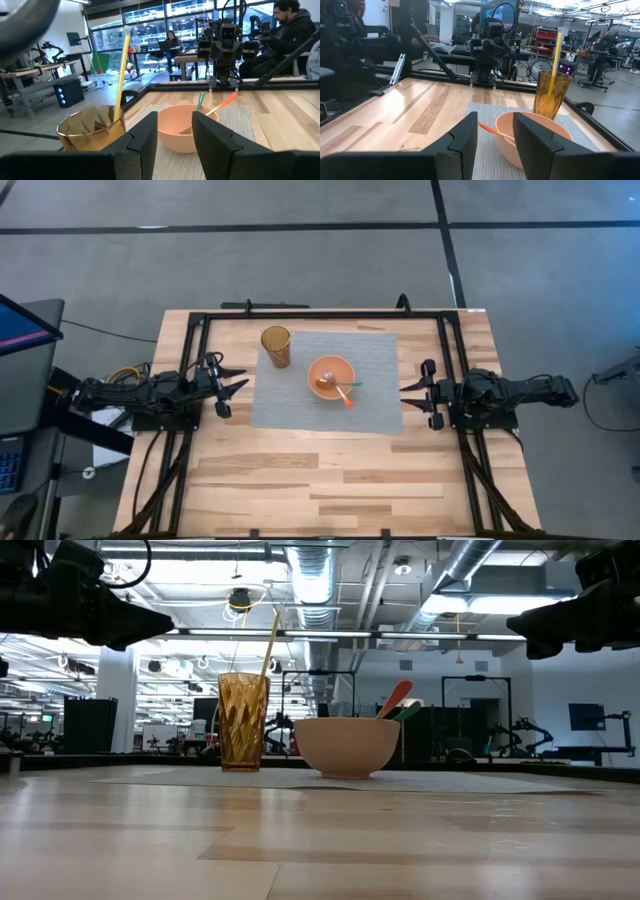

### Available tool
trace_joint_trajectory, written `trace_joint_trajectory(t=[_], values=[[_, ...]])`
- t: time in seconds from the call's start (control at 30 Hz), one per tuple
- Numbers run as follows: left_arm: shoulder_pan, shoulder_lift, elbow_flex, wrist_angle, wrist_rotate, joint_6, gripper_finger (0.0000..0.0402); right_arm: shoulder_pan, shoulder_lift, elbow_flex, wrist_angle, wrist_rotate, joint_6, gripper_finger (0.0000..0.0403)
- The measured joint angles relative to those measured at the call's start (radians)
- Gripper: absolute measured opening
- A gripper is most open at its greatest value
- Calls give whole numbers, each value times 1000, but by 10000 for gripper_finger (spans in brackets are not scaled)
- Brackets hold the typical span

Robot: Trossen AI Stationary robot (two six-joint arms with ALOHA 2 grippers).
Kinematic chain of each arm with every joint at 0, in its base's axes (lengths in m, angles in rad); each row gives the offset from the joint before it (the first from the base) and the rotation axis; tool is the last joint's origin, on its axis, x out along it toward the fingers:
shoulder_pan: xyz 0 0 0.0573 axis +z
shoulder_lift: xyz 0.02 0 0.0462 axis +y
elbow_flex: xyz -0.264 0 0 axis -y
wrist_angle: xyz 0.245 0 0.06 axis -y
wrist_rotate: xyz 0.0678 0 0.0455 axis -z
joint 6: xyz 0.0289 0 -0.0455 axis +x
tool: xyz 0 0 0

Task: Pick & Place Utensil
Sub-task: Return to Home Position

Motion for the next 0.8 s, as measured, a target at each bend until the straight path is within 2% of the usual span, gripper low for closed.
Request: trace_joint_trajectory(t=[0.8], values=[[0, 4, 0, 10, 0, 0, 123, 0, 0, 0, 0, 0, 0, 118]])
